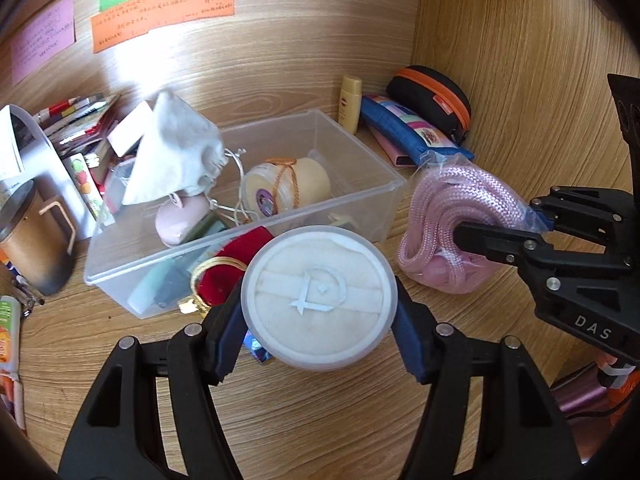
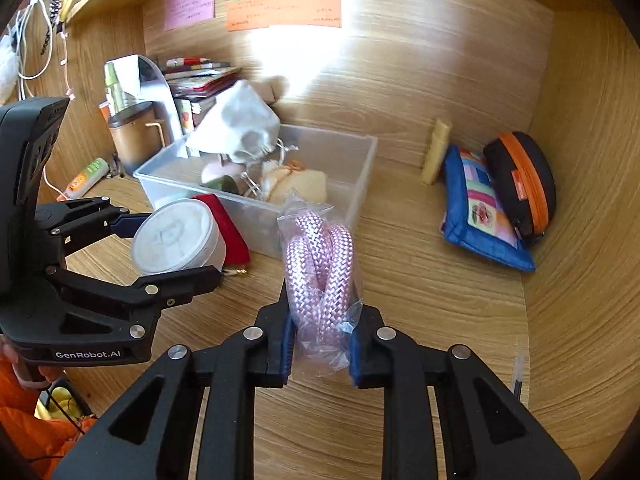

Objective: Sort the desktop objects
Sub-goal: 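Carry the powder case with the left tool while the right tool carries the rope bag over the box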

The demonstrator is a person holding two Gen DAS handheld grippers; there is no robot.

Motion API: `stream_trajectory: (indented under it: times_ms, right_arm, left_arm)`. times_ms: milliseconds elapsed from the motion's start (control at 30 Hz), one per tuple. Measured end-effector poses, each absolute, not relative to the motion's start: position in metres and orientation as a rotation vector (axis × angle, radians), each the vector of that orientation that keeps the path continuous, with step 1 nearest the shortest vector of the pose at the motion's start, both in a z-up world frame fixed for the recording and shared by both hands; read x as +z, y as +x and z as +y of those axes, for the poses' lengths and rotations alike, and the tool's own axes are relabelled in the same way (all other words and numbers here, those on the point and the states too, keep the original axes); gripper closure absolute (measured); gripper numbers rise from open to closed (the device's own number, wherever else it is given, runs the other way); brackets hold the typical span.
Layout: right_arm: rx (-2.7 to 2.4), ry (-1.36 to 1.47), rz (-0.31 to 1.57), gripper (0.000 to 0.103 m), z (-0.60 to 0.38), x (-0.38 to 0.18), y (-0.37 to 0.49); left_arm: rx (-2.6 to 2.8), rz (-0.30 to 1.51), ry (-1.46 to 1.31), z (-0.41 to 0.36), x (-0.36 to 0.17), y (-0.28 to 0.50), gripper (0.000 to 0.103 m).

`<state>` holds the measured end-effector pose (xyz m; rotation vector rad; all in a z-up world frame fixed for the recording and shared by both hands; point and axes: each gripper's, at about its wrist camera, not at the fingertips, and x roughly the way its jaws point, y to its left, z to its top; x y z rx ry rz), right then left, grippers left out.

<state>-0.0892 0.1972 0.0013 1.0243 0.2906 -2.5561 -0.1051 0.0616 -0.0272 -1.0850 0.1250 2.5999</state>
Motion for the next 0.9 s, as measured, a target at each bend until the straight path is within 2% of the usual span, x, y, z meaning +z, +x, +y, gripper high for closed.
stream_trajectory:
  times_ms: [300, 600, 900]
  right_arm:
    - [-2.544, 0.943, 0.256, 0.084, 0.182, 0.029, -0.077]
    - [-2.557, 0.840, 0.299, 0.084, 0.170, 0.064, -0.071]
    - [-2.557, 0.790, 0.277, 0.084, 0.157, 0.074, -0.094]
  left_arm:
    - [2.680, 0.132, -1.028, 0.037, -0.004, -0.098, 0.038]
    - [2.745, 0.118, -0.993, 0.012, 0.012, -0.101, 0.038]
    - [2.802, 0.137, -0.984, -0.011, 0.022, -0.112, 0.038]
